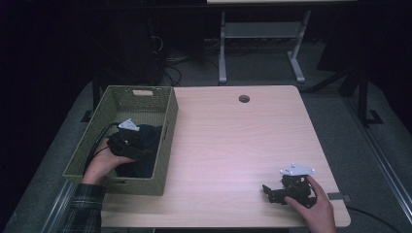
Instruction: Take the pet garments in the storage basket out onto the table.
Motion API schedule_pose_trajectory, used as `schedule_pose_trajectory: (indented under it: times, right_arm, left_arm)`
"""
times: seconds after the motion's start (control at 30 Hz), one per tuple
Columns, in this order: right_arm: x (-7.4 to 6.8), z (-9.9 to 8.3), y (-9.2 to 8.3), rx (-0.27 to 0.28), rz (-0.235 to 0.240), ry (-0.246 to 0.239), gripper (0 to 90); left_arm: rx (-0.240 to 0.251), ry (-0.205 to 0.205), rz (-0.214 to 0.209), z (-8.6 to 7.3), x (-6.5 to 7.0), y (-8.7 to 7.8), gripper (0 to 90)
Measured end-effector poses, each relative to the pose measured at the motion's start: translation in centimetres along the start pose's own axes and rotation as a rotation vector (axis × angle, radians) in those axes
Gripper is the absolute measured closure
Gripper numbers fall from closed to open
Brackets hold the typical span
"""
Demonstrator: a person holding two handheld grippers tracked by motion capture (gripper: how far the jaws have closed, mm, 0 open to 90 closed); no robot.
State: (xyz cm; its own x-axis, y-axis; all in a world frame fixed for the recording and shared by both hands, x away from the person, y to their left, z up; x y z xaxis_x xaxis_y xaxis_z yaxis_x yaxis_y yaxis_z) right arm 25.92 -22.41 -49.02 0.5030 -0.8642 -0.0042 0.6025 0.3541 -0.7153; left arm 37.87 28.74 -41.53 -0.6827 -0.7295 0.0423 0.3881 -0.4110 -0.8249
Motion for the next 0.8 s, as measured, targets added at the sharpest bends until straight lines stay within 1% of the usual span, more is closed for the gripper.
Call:
schedule_pose_trajectory:
  times: [0.03,0.07,0.1,0.17,0.2,0.23,0.4,0.5,0.63,0.7,0.73,0.8]
  right_arm:
    - [0.0,0.0,0.0,0.0,0.0,0.0,0.0]
    - [0.0,0.0,0.0,0.0,0.0,0.0,0.0]
    - [0.0,0.0,0.0,0.0,0.0,0.0,0.0]
    - [0.0,0.0,0.0,0.0,0.0,0.0,0.0]
    - [0.0,0.0,0.0,0.0,0.0,0.0,0.0]
    - [0.0,0.0,0.0,0.0,0.0,0.0,0.0]
    - [0.0,0.0,0.0,0.0,0.0,0.0,0.0]
    - [0.0,0.0,0.0,0.0,0.0,0.0,0.0]
    - [0.0,0.0,0.0,0.0,0.0,0.0,0.0]
    - [0.0,0.0,0.0,0.0,0.0,0.0,0.0]
    - [0.0,0.0,0.0,0.0,0.0,0.0,0.0]
    - [0.0,0.0,0.0,0.0,0.0,0.0,0.0]
  left_arm:
    - [-0.013,0.007,0.001,0.0,0.0,0.2,12.9]
    - [-0.042,0.014,0.013,-0.1,0.1,0.7,12.9]
    - [-0.042,0.014,0.013,-0.1,0.1,0.7,12.8]
    - [-0.073,0.024,0.01,-0.2,0.2,1.0,12.8]
    - [-0.097,0.031,0.016,-0.3,0.3,1.3,12.8]
    - [-0.097,0.031,0.016,-0.3,0.3,1.3,12.8]
    - [-0.147,0.045,0.013,-0.5,0.4,1.9,13.0]
    - [-0.163,0.042,0.017,-0.5,0.4,2.2,13.4]
    - [-0.205,0.067,0.028,-0.6,0.6,2.7,15.0]
    - [-0.214,0.07,0.024,-0.6,0.6,2.7,19.6]
    - [-0.217,0.068,0.024,-0.7,0.6,2.7,19.6]
    - [-0.221,0.058,0.026,-0.6,0.6,2.6,24.5]
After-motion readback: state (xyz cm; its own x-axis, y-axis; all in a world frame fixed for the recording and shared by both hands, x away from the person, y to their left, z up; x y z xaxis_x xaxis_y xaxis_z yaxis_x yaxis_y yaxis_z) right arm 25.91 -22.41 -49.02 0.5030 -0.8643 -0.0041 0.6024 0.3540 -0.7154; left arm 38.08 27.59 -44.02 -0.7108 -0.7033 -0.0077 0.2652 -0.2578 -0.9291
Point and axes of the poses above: each handheld gripper's, and its own axes: y roughly forward along the jaws, z roughly out of its top, x roughly to its right, the point moved 1 cm from there along y, roughly forward along the jaws, and after that the axes turned 2 degrees about -y, right-handed, at the moved point
